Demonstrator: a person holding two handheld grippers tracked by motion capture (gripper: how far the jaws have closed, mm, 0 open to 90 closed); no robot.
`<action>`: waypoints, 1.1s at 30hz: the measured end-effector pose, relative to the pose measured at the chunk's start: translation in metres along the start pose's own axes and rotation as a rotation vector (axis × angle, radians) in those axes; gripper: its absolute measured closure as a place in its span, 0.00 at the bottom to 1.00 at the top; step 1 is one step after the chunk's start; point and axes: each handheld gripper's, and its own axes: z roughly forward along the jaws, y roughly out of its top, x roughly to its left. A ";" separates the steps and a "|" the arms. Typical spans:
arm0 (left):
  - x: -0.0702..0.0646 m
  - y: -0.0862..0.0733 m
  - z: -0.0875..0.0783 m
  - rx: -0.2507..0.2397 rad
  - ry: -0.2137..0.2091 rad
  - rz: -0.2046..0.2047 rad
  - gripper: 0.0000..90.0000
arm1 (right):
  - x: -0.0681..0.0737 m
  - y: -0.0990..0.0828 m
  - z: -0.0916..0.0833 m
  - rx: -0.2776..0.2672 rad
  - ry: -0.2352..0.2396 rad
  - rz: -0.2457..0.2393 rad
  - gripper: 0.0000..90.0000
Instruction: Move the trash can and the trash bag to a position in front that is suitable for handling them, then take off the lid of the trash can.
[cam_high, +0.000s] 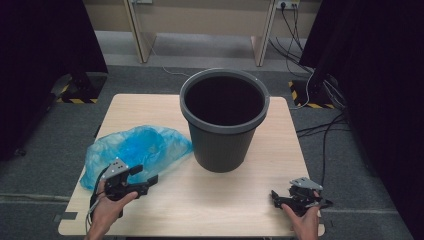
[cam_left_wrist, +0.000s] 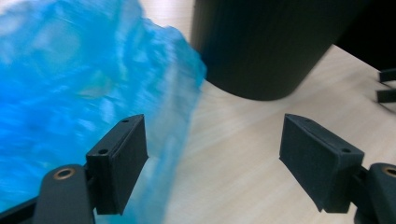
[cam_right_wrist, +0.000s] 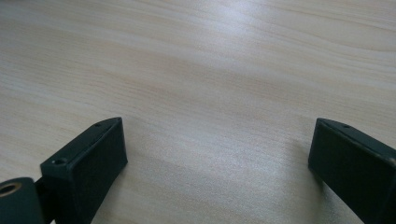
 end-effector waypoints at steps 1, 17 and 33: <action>-0.004 -0.003 0.002 0.008 -0.012 0.007 0.25 | 0.000 0.000 0.000 0.000 0.000 -0.001 0.05; -0.033 -0.050 0.044 0.172 -0.032 0.122 0.25 | 0.000 0.000 0.000 -0.001 -0.001 -0.007 0.05; -0.030 -0.052 0.054 0.240 0.029 0.222 0.17 | -0.010 0.015 -0.010 -0.047 0.091 0.018 0.21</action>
